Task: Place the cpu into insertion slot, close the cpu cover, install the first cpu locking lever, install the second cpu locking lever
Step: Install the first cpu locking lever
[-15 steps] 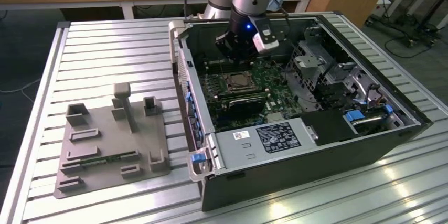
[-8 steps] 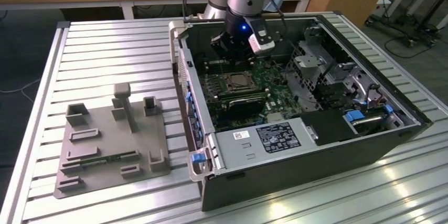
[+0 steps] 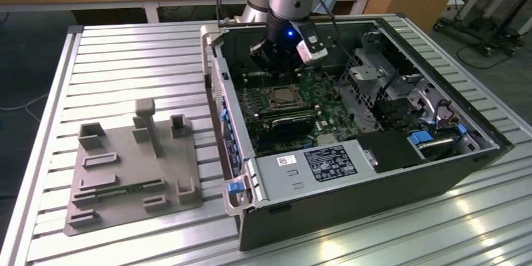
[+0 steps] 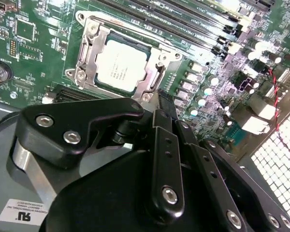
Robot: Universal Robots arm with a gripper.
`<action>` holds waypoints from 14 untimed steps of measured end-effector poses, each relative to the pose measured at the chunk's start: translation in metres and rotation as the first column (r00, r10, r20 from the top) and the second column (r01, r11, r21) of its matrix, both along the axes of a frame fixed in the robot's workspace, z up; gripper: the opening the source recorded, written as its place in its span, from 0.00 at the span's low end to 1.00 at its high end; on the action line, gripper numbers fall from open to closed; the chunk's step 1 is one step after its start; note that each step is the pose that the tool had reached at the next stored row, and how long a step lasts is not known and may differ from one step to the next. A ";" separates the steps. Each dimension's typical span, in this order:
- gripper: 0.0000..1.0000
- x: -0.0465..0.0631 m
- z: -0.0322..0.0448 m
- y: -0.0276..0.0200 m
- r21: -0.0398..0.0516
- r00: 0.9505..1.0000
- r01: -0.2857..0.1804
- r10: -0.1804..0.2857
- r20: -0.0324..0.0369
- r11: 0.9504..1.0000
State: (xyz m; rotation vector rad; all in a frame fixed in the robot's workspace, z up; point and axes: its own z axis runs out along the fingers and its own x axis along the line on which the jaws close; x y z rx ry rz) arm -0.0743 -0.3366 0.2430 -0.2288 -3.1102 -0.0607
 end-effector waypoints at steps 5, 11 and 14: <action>0.11 0.000 0.0044 0.0000 0.000 1.000 -0.006 0.006 0.000 1.000; 0.11 0.000 0.0153 0.0000 0.000 1.000 -0.011 0.011 0.000 1.000; 0.11 -0.001 0.0153 0.0000 0.000 1.000 -0.015 0.015 0.000 1.000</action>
